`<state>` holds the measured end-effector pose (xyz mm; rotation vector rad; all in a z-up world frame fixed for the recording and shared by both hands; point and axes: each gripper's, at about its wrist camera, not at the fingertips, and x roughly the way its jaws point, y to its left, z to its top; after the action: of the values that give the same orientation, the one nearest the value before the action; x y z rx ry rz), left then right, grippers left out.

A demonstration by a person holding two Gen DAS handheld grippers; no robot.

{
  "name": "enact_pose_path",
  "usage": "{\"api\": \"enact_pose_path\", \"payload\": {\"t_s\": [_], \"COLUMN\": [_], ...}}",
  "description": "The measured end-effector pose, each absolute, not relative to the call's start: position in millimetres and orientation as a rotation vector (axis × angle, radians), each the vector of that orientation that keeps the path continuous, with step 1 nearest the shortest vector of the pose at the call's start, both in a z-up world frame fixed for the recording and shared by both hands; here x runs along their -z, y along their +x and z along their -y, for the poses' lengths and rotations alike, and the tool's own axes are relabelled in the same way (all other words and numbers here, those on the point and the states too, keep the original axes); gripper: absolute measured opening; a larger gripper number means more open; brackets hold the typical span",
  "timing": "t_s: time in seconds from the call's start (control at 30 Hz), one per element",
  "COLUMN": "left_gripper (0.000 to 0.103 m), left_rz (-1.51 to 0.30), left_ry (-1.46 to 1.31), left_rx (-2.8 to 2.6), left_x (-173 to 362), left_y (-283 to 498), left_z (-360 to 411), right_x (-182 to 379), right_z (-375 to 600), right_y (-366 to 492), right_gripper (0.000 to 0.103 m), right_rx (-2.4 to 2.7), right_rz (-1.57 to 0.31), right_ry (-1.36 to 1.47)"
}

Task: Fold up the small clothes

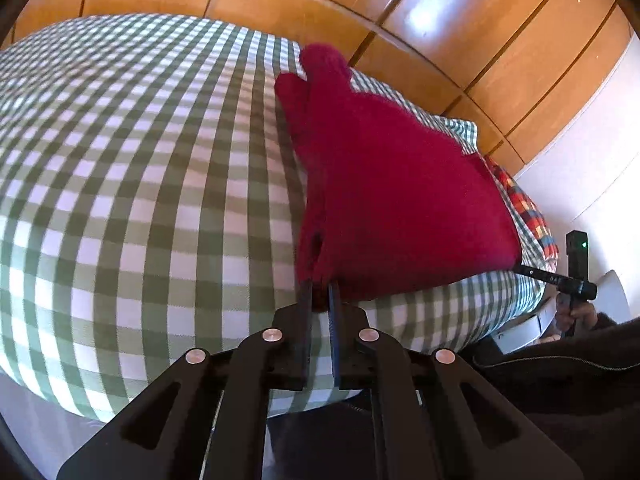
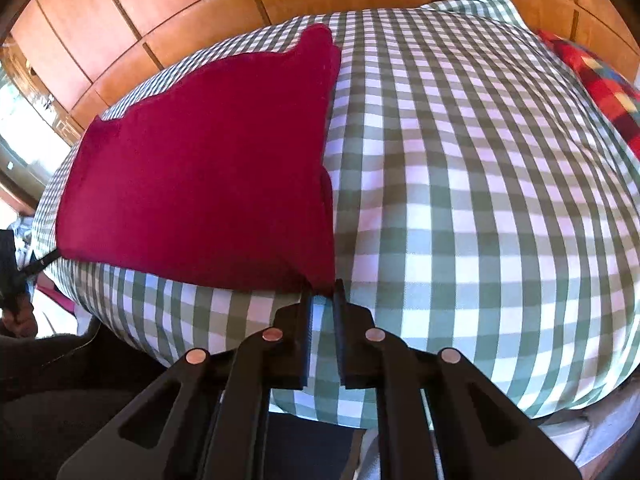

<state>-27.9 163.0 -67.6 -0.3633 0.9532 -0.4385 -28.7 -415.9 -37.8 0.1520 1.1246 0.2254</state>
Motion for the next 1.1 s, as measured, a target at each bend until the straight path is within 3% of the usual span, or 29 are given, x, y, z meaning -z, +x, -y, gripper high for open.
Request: {"api": "enact_pose_path", "payload": {"t_s": [0.03,0.1,0.17,0.5,0.53,0.57,0.6,0.73,0.83,1.0,1.03,1.1], "left_gripper": [0.006,0.007,0.022,0.024,0.024,0.024,0.024,0.024,0.024,0.024,0.024,0.024], "left_rz": [-0.945,-0.912,-0.867,-0.808,-0.810,-0.815,-0.818,-0.811,-0.891,-0.869,-0.855,-0.836], "left_ry": [-0.386,-0.444,-0.491,-0.419,-0.389,-0.372,-0.355,-0.300,-0.279,-0.133,-0.111,-0.085], "left_rx": [0.429,0.416,0.378,0.396,0.395,0.392,0.382,0.307,0.222,0.134,0.125,0.109], "left_x": [63.2,54.3,42.6,22.1,21.8,23.4,24.1,30.3,53.1,51.6,48.7,44.1], "left_y": [-27.5,-27.0,-23.9,37.3,42.9,45.9,49.3,63.6,77.6,72.3,70.3,67.1], "left_z": [-166.7,-174.9,-184.9,-119.8,-108.7,-102.0,-96.1,-85.6,-83.5,-62.1,-58.7,-55.6], "right_x": [34.6,22.4,9.7,4.4,10.4,15.3,16.0,6.9,39.2,46.2,43.2,34.8], "right_z": [415.6,416.4,422.4,408.6,403.4,399.9,393.8,399.4,404.9,392.9,393.3,397.0], "right_y": [-27.8,-25.8,-13.0,108.1,121.3,127.3,133.0,129.5,140.8,139.5,138.7,137.3], "right_gripper": [0.019,0.051,0.058,0.058,0.054,0.023,0.008,0.007,0.007,0.011,0.014,0.042], "right_rx": [-0.220,-0.214,-0.183,-0.047,-0.031,-0.033,-0.026,0.072,0.115,0.123,0.122,0.139], "right_rz": [-1.117,-1.083,-1.020,-0.952,-0.971,-0.979,-0.981,-0.888,-0.986,-0.959,-0.955,-0.941], "right_ry": [0.141,0.146,0.147,0.196,0.194,0.187,0.163,0.185,0.196,0.126,0.128,0.122]}}
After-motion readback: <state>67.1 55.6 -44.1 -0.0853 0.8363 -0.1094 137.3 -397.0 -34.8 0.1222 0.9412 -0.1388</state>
